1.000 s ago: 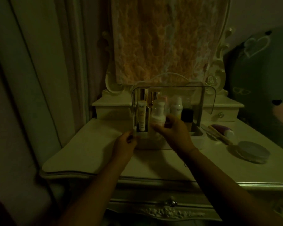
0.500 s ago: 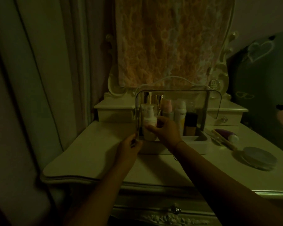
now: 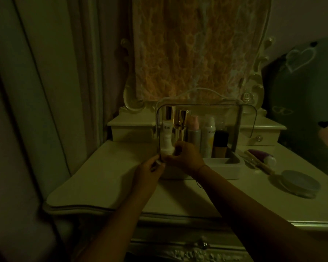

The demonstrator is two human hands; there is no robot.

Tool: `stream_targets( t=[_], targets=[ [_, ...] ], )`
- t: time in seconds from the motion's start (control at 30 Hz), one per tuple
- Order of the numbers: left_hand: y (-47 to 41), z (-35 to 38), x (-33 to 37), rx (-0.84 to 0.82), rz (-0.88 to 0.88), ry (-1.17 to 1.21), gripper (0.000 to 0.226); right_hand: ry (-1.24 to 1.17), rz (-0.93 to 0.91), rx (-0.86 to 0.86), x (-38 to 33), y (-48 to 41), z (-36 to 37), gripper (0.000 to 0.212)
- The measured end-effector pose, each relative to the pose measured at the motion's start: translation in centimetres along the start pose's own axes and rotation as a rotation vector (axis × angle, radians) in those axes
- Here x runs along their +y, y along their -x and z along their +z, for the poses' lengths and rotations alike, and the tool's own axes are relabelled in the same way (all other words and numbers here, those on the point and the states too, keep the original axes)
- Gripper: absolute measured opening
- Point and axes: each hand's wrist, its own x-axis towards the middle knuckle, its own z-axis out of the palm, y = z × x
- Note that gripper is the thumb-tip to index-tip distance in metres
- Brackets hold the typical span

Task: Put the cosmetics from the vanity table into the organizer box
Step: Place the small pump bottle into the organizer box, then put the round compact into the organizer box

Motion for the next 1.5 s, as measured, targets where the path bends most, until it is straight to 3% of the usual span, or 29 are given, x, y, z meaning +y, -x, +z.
stream_targets(
  t=[0.2,0.53,0.93,1.1,1.3,1.5],
  targets=[
    [0.1,-0.1,0.1,-0.015,0.027,0.01,0.041,0.01,-0.007,-0.022,-0.1,0.7,-0.9,0.036],
    [0.2,-0.1,0.0,-0.017,0.044,-0.025,0.04,0.081,-0.11,0.451,4.2,6.0,-6.9,0.033],
    [-0.1,0.0,-0.5,-0.01,0.027,-0.094,0.038,0.281,0.116,0.62,10.1,8.4,-16.6,0.027],
    [-0.2,-0.1,-0.8,-0.006,0.028,-0.081,0.04,0.576,0.308,0.563,11.7,10.2,-18.5,0.044],
    [-0.3,-0.2,-1.0,-0.017,0.014,-0.084,0.043,0.537,0.469,0.45,12.9,11.4,-19.0,0.056],
    [-0.2,-0.2,-0.8,-0.018,0.023,-0.079,0.041,0.475,0.418,0.387,12.4,12.0,-18.0,0.06]
  ],
)
